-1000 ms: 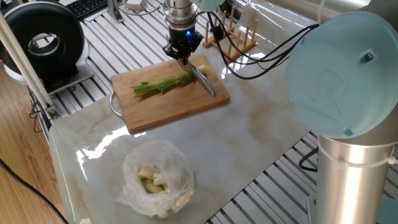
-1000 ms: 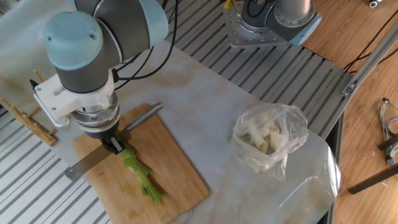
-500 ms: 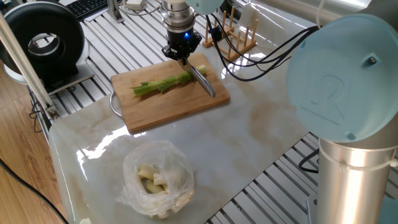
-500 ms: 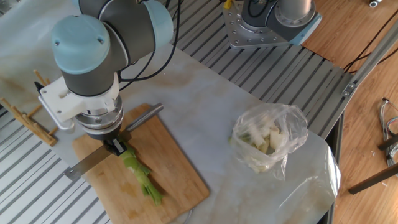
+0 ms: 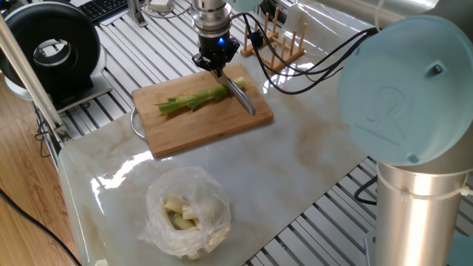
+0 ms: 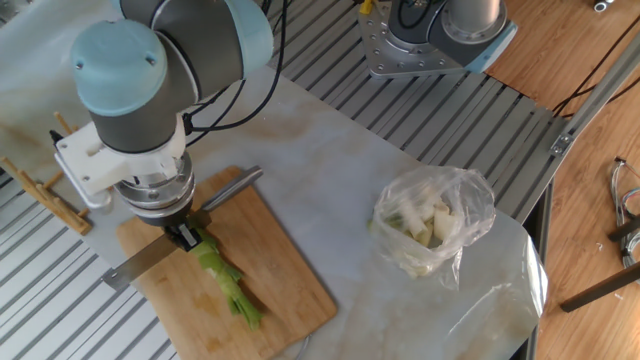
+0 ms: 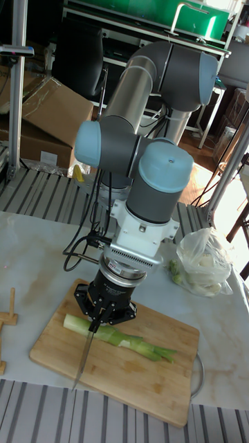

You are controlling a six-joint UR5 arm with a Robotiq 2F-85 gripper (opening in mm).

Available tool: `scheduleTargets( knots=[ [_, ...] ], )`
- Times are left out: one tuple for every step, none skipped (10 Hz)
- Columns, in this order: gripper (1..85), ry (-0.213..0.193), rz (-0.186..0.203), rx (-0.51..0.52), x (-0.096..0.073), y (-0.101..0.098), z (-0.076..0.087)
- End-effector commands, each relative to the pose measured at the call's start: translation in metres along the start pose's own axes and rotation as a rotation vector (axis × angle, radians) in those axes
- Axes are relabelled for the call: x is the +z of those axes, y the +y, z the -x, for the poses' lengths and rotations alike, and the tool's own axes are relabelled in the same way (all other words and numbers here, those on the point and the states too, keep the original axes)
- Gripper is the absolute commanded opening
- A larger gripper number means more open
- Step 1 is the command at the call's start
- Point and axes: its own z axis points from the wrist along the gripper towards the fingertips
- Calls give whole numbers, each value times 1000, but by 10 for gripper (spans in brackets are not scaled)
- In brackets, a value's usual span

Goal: Chop the scallions

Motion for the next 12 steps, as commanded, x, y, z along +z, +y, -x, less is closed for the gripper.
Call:
scheduleTargets(
  knots=[
    [10,8,26,3,2,-3,3],
    [10,12,30,5,4,-5,2],
    [10,21,27,14,7,-7,0],
    [10,26,24,23,8,-8,0],
    [10,29,22,39,8,-8,0],
    [10,37,15,43,8,-10,-1],
    [10,39,15,44,8,-10,-2],
    [10,30,17,43,6,-9,-2],
    [10,9,6,31,5,-11,-2],
    [10,1,-2,28,3,-11,-5],
    [10,1,1,30,1,-9,-6],
    [10,-5,2,30,2,-9,-4]
  ],
)
